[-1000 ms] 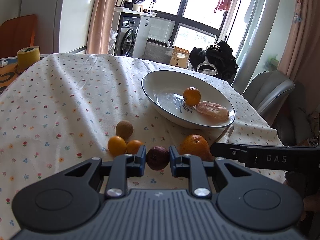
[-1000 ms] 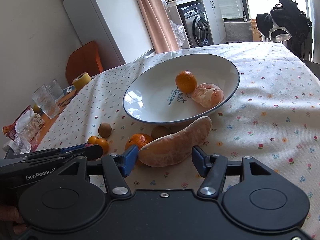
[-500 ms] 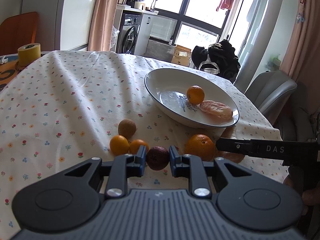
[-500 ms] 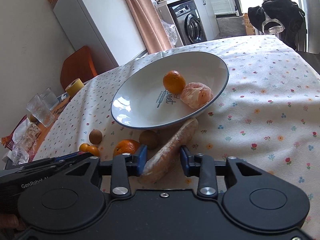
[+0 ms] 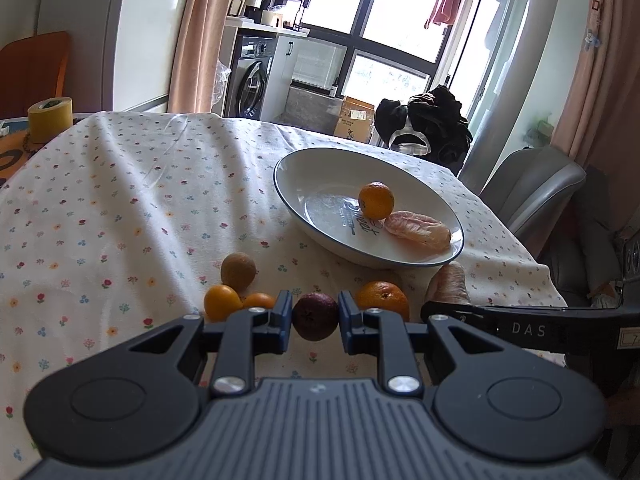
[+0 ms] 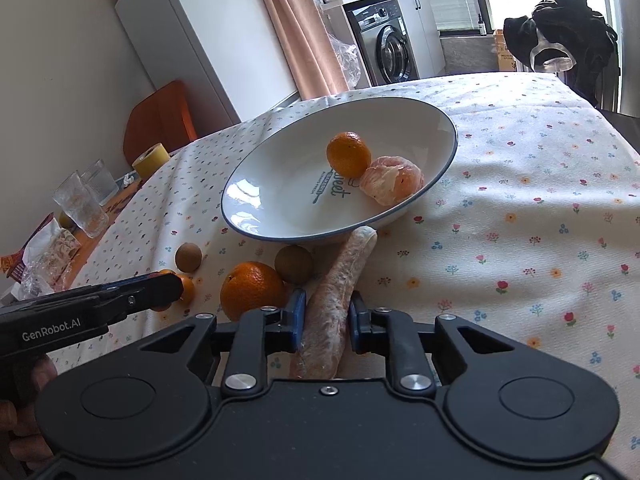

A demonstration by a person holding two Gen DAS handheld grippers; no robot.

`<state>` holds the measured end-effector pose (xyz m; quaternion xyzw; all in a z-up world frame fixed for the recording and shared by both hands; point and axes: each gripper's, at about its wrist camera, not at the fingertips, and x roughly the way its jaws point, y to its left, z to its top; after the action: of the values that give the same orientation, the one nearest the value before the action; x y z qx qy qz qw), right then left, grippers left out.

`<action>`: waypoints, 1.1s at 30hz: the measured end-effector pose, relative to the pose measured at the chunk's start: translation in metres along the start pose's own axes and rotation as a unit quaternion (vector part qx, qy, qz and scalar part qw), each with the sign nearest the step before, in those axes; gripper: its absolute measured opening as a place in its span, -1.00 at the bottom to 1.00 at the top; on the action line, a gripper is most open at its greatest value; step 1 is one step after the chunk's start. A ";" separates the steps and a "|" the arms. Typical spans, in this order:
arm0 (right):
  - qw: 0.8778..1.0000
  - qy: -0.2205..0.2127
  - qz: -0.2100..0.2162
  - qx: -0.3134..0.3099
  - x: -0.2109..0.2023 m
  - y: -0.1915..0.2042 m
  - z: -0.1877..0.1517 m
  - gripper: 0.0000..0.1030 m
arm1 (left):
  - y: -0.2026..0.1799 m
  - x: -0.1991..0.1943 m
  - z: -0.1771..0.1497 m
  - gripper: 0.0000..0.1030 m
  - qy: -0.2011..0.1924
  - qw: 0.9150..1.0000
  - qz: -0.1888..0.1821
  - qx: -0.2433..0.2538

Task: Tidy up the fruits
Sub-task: 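Carry the segment and plum over the white bowl and open both tools to drop them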

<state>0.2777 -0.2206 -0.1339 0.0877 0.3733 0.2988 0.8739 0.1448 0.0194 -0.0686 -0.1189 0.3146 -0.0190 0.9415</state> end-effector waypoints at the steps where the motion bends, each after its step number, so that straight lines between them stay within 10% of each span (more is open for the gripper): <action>1: 1.000 -0.004 0.001 -0.001 -0.004 0.000 -0.001 -0.66 | -0.001 0.000 0.001 -0.56 -0.001 1.000 -0.001 0.001; 33: 0.994 -0.078 0.019 -0.076 -0.012 0.003 0.059 -0.66 | -0.030 0.043 0.051 -0.56 -0.013 0.999 -0.010 0.031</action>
<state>0.3117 -0.2210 -0.0837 0.0516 0.2782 0.3347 0.8988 0.2109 -0.0038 -0.0469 -0.0932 0.3006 -0.0370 0.9485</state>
